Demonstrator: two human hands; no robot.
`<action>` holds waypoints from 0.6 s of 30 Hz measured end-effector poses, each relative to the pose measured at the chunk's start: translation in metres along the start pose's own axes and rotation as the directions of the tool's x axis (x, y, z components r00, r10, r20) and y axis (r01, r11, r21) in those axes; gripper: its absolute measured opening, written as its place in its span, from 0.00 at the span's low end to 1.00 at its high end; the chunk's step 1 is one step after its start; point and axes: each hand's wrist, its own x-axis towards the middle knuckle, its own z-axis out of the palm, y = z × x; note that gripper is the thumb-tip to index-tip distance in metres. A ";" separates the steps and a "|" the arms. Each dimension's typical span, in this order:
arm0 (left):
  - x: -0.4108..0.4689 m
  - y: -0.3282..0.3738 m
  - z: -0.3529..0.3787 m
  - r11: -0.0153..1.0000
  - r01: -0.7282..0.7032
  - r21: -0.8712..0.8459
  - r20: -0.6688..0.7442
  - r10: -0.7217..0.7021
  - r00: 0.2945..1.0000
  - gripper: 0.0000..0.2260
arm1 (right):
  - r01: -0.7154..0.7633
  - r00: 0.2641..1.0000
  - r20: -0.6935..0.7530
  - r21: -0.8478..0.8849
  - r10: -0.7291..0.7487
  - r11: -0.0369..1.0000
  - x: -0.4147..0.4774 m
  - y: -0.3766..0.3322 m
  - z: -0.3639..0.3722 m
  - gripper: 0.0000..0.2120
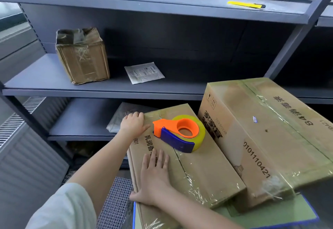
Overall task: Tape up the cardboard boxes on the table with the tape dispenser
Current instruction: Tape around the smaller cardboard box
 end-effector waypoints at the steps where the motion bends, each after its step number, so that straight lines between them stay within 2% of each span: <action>1: -0.007 -0.002 -0.001 1.000 0.028 0.006 0.001 -0.028 1.000 0.27 | 0.024 1.000 -0.002 -0.010 -0.024 1.000 -0.004 0.002 0.002 0.55; 9: -0.073 -0.009 -0.002 0.962 0.269 0.037 -0.005 -0.269 0.963 0.27 | 0.300 0.954 0.014 -0.122 -0.300 0.946 -0.034 0.023 0.014 0.54; 18: -0.133 0.002 0.002 0.859 0.511 0.037 0.010 -0.511 0.859 0.25 | 0.505 0.859 0.031 -0.212 -0.511 0.837 -0.051 0.058 0.029 0.54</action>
